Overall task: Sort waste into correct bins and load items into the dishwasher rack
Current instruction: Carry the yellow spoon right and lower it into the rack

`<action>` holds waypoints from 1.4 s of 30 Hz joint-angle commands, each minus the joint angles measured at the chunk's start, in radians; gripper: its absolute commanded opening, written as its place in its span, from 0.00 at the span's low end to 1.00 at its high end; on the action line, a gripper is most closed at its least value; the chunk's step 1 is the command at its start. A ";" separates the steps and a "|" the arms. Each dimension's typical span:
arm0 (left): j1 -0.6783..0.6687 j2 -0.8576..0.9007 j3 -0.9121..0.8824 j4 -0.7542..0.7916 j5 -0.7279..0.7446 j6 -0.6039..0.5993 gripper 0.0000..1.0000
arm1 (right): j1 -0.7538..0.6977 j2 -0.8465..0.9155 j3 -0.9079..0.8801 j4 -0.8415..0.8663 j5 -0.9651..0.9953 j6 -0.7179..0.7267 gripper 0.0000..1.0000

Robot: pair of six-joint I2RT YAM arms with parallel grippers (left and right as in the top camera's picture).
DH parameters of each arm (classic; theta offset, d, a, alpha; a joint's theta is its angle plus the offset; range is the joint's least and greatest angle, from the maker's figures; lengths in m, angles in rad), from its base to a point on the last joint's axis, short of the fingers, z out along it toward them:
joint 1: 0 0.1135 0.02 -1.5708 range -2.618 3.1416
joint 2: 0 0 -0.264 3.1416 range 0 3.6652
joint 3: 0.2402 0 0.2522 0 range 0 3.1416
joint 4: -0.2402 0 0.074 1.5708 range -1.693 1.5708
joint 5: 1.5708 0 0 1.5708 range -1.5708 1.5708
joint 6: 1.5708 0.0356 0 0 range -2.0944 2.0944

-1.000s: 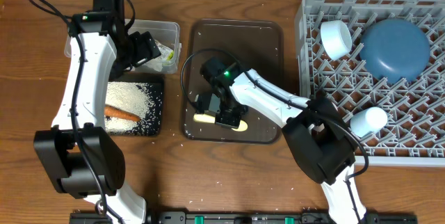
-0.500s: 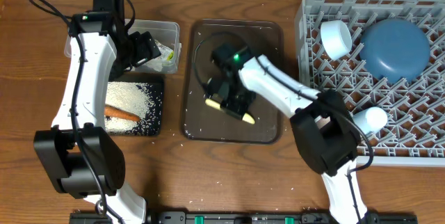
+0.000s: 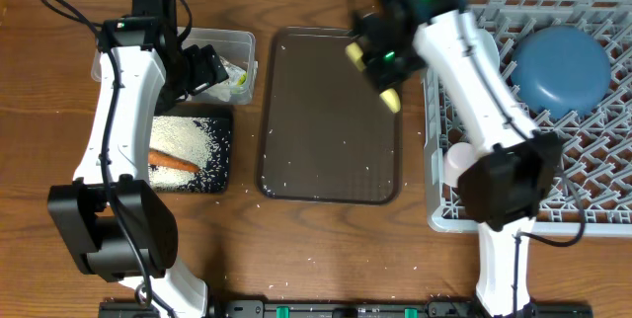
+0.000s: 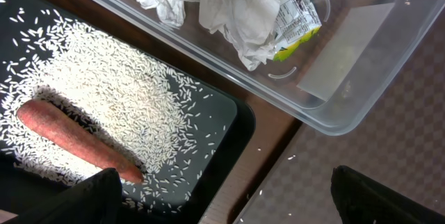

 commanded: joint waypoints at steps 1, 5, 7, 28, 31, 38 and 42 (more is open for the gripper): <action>0.001 -0.004 -0.008 -0.003 -0.016 -0.001 0.98 | -0.099 -0.034 0.018 -0.008 0.091 0.190 0.01; 0.001 -0.004 -0.008 -0.003 -0.016 -0.001 0.98 | -0.185 -0.034 0.011 0.004 0.102 0.230 0.01; 0.001 -0.004 -0.008 -0.003 -0.016 -0.001 0.98 | -0.212 -0.034 0.010 0.010 0.110 0.233 0.01; 0.001 -0.004 -0.008 -0.003 -0.016 -0.001 0.98 | -0.196 -0.034 -0.164 0.137 0.228 0.164 0.10; 0.001 -0.004 -0.008 -0.003 -0.016 -0.001 0.98 | -0.193 -0.034 -0.164 0.142 0.228 0.157 0.33; 0.001 -0.004 -0.008 -0.003 -0.016 -0.001 0.98 | -0.193 -0.037 -0.164 0.142 0.214 0.157 0.47; 0.001 -0.004 -0.008 -0.003 -0.016 -0.001 0.98 | -0.193 -0.069 -0.149 0.135 0.190 0.157 0.47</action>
